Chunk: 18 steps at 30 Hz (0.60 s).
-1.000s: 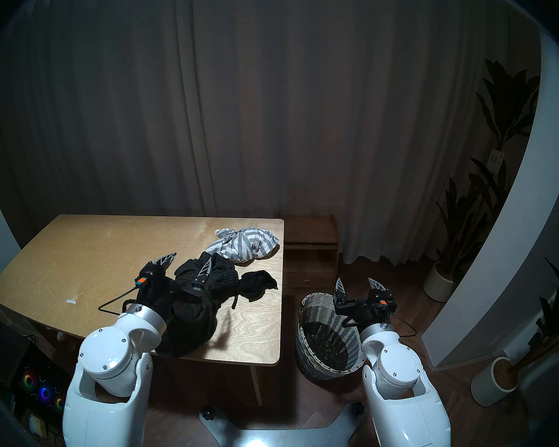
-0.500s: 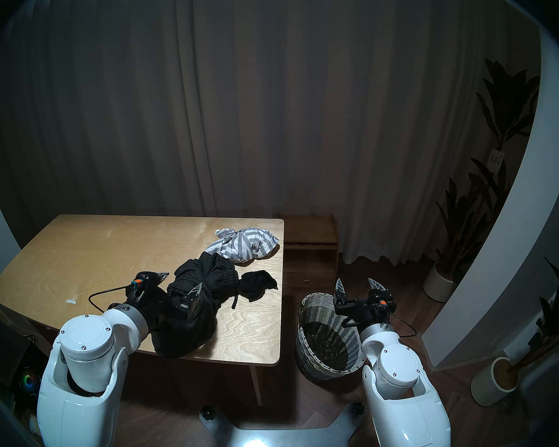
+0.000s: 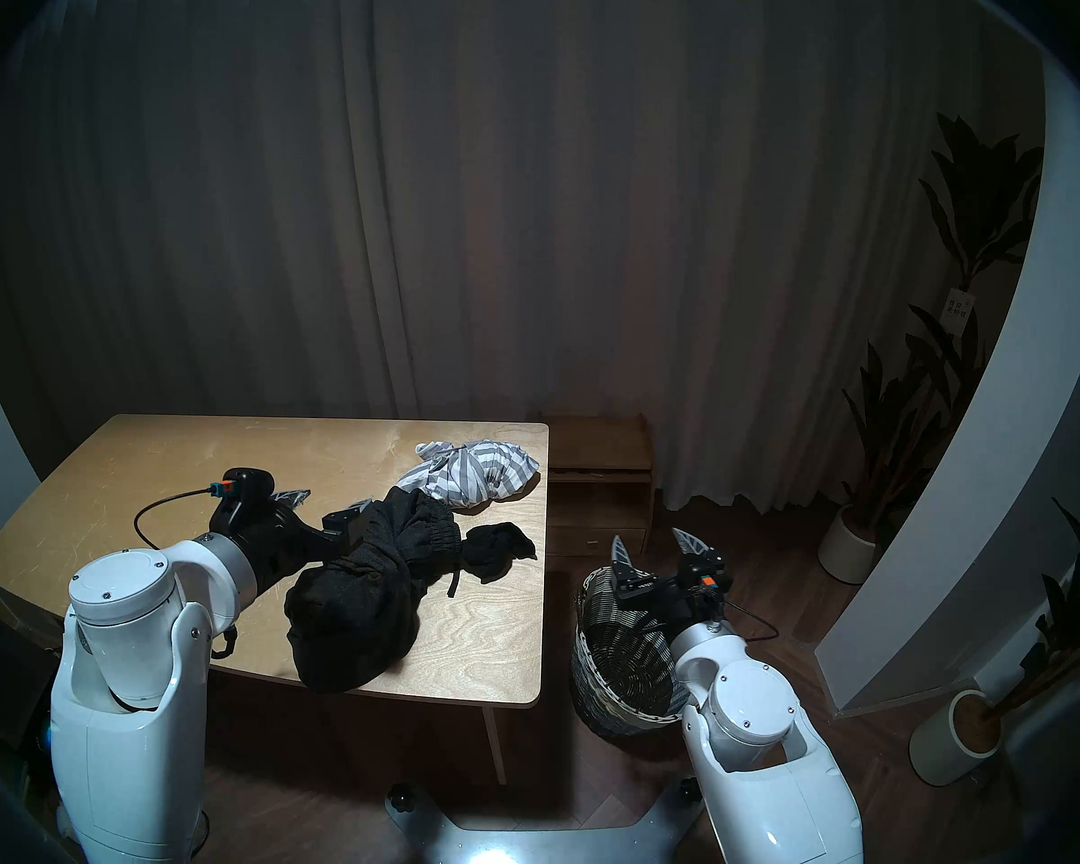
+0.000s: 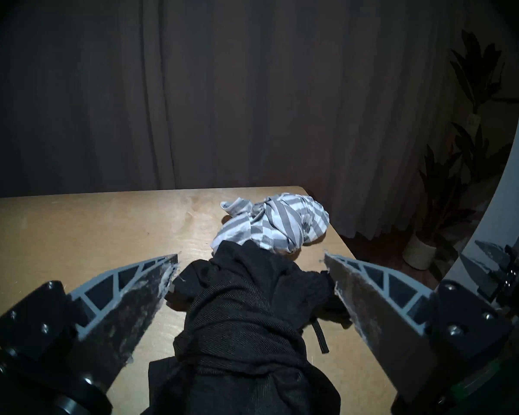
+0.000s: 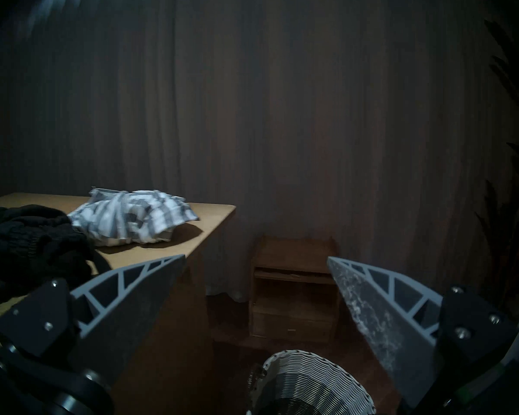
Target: Toss clothes into the laundry hamper
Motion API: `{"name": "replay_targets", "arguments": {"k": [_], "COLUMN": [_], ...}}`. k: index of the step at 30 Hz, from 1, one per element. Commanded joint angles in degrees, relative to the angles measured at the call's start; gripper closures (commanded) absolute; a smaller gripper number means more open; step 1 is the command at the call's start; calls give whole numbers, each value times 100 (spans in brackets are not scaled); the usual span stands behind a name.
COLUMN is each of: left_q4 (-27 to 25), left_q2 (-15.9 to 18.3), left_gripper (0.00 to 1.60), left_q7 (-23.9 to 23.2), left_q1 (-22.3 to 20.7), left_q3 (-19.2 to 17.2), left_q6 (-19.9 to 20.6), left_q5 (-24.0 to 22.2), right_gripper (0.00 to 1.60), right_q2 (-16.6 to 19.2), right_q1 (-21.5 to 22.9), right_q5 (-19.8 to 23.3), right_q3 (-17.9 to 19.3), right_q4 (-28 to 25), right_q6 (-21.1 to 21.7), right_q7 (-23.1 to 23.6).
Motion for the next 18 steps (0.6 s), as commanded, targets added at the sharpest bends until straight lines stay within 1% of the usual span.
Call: {"name": "replay_targets", "arguments": {"k": [1, 2, 3, 4, 5, 6, 7, 8, 9, 10, 11, 13, 15, 17, 18], "left_q4": [-126, -126, -125, -125, -125, -125, -126, -125, -126, -126, -128, -130, -132, -133, -134], "left_q2": [-74, -78, -84, -84, -96, -101, -107, -111, -117, -117, -129, -139, -147, -150, -154], "left_gripper": [0, 0, 0, 0, 0, 0, 0, 0, 0, 0, 0, 0, 0, 0, 0], "left_q7": [52, 60, 71, 71, 94, 103, 115, 124, 135, 135, 157, 179, 198, 207, 224], "left_q1": [-239, -243, -250, -250, -263, -267, -274, -278, -284, -284, -297, -309, -318, -321, -327], "left_q3": [-56, -57, -59, -59, -61, -61, -61, -61, -61, -61, -60, -59, -58, -57, -55], "left_q6": [2, 10, 21, 21, 40, 47, 56, 62, 69, 69, 83, 98, 110, 115, 126], "left_q5": [-91, -99, -109, -109, -128, -136, -145, -152, -161, -161, -178, -195, -208, -214, -226], "right_gripper": [0, 0, 0, 0, 0, 0, 0, 0, 0, 0, 0, 0, 0, 0, 0], "right_q2": [134, 169, 172, 172, 205, 222, 226, 256, 232, 232, 229, 197, 117, 75, 5], "right_q1": [683, 667, 767, 767, 895, 954, 1037, 1024, 1170, 1170, 1279, 1390, 1504, 1550, 1644], "right_q5": [7, -16, -27, -27, -37, -51, -50, -55, -58, -58, -134, -258, -313, -366, -498], "right_q3": [-792, -877, -971, -971, -1177, -1281, -1378, -1449, -1543, -1543, -1681, -1771, -1772, -1757, -1744], "right_q4": [72, 56, 136, 136, 266, 327, 407, 418, 555, 555, 730, 981, 1213, 1288, 1378], "right_q6": [71, 76, 94, 94, 135, 150, 175, 184, 222, 222, 224, 181, 172, 138, 85], "right_q7": [254, 260, 282, 282, 316, 349, 363, 380, 396, 396, 403, 445, 438, 435, 441]}}
